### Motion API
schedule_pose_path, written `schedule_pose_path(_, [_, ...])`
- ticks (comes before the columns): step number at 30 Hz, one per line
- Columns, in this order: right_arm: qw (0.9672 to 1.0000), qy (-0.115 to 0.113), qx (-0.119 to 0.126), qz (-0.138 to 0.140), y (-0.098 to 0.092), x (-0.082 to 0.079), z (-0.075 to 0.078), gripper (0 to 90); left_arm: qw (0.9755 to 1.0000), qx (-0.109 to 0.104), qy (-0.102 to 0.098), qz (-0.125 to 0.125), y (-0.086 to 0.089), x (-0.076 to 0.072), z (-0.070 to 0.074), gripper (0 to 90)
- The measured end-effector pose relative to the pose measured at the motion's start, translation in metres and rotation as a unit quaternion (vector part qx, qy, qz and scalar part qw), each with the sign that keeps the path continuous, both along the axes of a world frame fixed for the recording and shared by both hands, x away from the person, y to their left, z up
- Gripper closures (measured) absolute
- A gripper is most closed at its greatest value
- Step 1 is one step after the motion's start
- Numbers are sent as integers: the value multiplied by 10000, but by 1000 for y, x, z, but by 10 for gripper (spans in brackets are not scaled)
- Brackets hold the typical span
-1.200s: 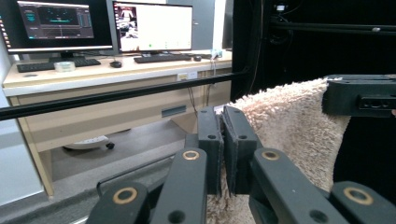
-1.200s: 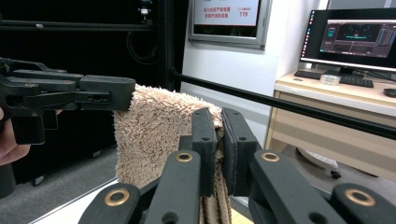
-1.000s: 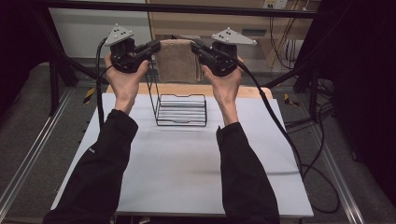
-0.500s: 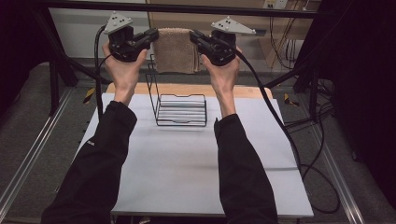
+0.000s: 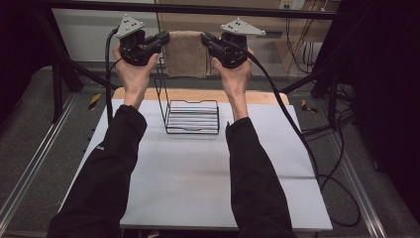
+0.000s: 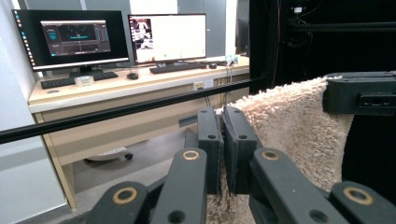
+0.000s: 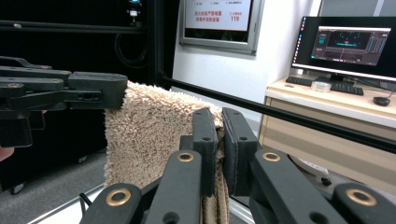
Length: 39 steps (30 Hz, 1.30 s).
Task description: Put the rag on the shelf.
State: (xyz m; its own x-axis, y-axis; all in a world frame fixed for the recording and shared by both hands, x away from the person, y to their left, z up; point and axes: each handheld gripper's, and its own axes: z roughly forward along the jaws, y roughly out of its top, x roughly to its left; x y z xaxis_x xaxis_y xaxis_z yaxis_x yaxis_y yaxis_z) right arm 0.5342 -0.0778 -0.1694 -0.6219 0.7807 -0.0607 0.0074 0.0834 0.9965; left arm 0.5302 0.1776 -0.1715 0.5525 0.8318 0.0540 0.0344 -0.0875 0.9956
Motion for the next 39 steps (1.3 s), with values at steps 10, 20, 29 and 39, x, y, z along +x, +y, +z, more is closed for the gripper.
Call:
schedule_pose_path(10, [9998,148,-119,87,-2,0,-18,848,9997,79,193,-137,2,-3,-20,859])
schedule_pose_path(20, [9991,305,-210,186,-2,-7,-37,846,9990,110,347,-251,5,-11,-37,859])
schedule_pose_path(29, [9989,321,-234,241,-6,-16,-46,843,9980,163,420,-436,7,-21,-44,858])
schedule_pose_path(39, [9970,467,-525,327,-6,-28,-48,833,9962,191,574,-622,11,-34,-52,854])
